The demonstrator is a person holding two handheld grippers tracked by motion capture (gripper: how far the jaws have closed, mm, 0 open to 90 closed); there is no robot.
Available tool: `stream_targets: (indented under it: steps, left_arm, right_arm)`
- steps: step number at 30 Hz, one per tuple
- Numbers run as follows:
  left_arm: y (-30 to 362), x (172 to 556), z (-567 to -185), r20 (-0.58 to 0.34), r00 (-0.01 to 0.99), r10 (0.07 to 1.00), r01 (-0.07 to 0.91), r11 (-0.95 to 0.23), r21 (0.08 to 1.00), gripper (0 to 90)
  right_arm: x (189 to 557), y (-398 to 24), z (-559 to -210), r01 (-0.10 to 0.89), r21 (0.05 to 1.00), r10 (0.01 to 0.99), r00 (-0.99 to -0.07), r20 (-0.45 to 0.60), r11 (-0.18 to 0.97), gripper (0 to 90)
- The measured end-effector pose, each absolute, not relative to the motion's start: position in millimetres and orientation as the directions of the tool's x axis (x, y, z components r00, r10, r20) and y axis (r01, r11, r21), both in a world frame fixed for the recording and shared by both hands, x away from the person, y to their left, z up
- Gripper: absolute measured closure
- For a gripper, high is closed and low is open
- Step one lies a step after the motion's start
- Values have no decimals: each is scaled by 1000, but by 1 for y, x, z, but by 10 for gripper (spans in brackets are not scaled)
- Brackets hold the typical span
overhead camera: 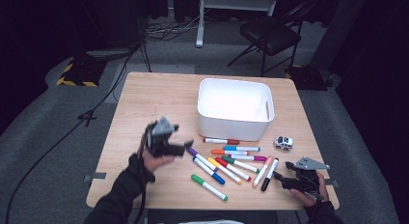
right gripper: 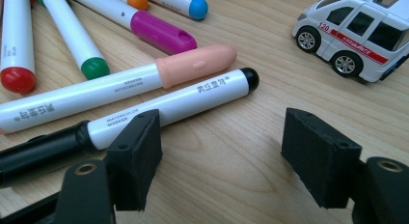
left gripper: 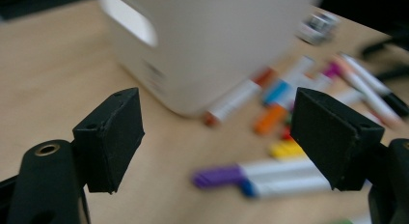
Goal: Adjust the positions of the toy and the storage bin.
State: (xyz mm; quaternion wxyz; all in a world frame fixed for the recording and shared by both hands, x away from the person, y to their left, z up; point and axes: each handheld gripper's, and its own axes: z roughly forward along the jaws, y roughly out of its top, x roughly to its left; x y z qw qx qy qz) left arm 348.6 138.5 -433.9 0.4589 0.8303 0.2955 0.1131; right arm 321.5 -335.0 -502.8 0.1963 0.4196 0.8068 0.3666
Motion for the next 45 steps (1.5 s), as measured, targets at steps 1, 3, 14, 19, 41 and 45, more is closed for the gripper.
stream_targets:
  steps: [1,3,14,19,41,45]
  left_arm:
    - [138,349,-434,-83,800,594,387,-404,829,158]
    - [127,315,-455,-13,840,543,344,-514,786,168]
    - [99,296,-498,-16,854,520,393,-625,674,179]
    - [94,310,-500,-8,830,557,417,-611,673,160]
    - [106,348,-501,-14,787,617,463,-575,675,147]
    - [110,348,-501,-18,782,623,468,-567,678,146]
  right_arm:
    - [322,-335,-503,533,756,821,-571,-9,379,308]
    - [322,-335,-503,536,757,824,-567,-5,374,308]
    - [323,-334,-503,538,755,824,-566,-7,376,309]
    - [322,-334,-502,538,756,825,-565,-6,374,313]
    - [311,-301,-495,553,745,798,-600,46,373,305]
    - [308,-292,-493,542,750,788,-614,47,378,291]
